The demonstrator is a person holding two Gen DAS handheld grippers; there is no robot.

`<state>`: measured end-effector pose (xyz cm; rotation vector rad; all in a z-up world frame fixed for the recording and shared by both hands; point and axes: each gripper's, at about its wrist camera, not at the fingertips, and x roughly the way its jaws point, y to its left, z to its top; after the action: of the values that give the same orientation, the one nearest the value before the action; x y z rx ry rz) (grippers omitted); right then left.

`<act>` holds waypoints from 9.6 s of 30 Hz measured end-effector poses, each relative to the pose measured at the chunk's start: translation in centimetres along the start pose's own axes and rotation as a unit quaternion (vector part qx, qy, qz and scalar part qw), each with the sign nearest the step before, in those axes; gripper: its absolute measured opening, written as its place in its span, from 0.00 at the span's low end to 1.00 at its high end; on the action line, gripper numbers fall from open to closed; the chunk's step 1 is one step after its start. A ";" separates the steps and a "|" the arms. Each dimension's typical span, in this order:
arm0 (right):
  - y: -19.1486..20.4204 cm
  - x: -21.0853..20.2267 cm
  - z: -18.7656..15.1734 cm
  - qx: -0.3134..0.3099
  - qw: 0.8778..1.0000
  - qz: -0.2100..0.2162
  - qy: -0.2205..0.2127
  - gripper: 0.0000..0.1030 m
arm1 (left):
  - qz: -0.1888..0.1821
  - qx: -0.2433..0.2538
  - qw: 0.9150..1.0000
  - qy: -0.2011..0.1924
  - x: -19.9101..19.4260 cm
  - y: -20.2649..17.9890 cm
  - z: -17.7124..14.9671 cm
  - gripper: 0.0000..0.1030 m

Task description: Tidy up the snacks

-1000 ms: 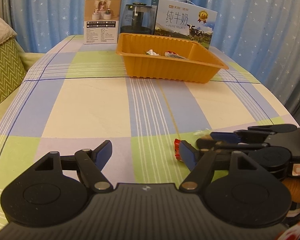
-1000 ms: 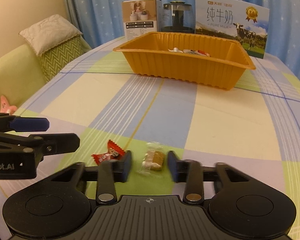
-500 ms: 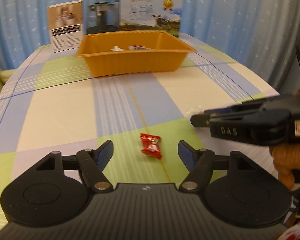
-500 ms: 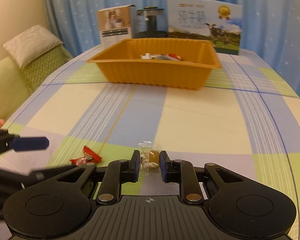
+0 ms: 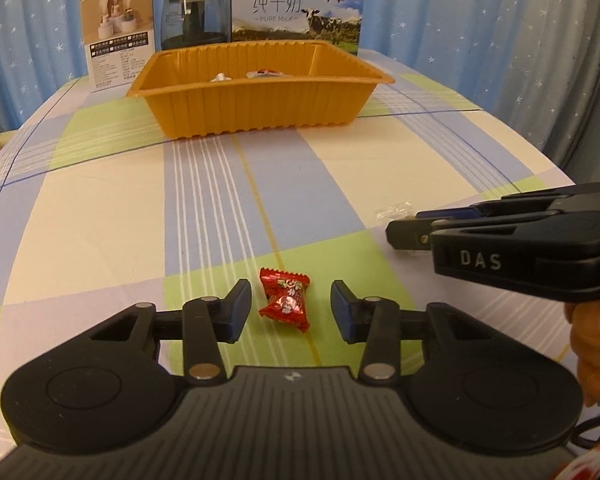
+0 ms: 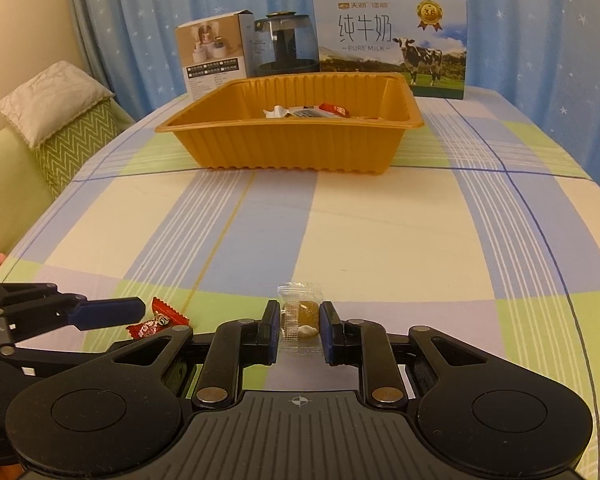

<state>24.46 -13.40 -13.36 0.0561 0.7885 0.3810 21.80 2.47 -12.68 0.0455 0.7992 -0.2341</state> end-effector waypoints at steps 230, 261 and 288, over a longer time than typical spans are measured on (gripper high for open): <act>2.9 -24.4 -2.3 0.045 0.998 -0.014 -0.046 0.86 | 0.117 -0.127 0.982 -0.076 -24.5 -5.2 -0.7 1.00; 3.5 -29.2 -3.8 0.027 0.998 -0.034 -0.040 0.86 | 0.116 -0.106 0.985 -0.075 -27.7 -7.5 -3.1 1.00; 3.8 -29.1 -3.9 0.025 0.998 -0.033 -0.037 0.86 | 0.114 -0.106 0.985 -0.076 -27.6 -7.7 -3.1 1.00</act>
<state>1.91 -20.59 4.44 0.0896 0.7241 0.2944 -0.67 0.69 5.28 -0.0793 0.6573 0.0652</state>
